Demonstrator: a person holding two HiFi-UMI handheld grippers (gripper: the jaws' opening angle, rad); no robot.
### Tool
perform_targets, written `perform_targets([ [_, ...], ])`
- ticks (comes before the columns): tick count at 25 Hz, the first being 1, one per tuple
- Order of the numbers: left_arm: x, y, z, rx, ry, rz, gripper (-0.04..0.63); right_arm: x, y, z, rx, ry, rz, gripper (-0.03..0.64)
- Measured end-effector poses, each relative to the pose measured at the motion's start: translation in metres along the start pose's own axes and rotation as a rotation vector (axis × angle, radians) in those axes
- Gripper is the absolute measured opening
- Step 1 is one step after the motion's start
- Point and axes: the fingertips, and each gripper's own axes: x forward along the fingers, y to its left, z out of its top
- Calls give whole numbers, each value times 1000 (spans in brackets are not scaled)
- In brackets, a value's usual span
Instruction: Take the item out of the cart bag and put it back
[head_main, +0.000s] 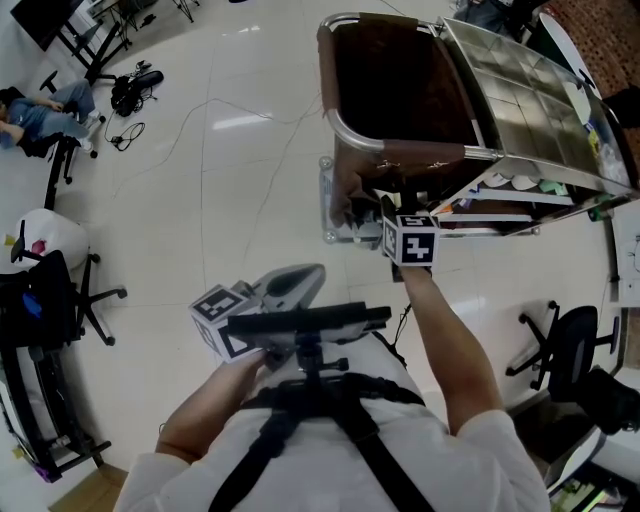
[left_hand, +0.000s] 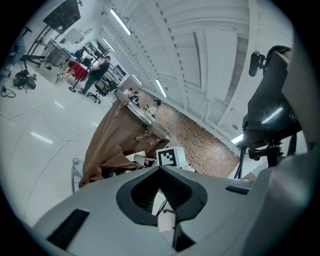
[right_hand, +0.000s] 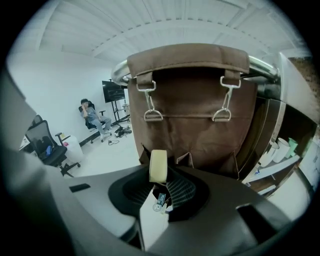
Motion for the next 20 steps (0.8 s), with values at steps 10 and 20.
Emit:
perform_targets([
  [10,6,-1,0,2,-6,-8,4,-23,0,12,3,-49,19,78],
  [20,11,-3,0,0,14,-25,3,-48,-2,26,14,-104,24,78],
])
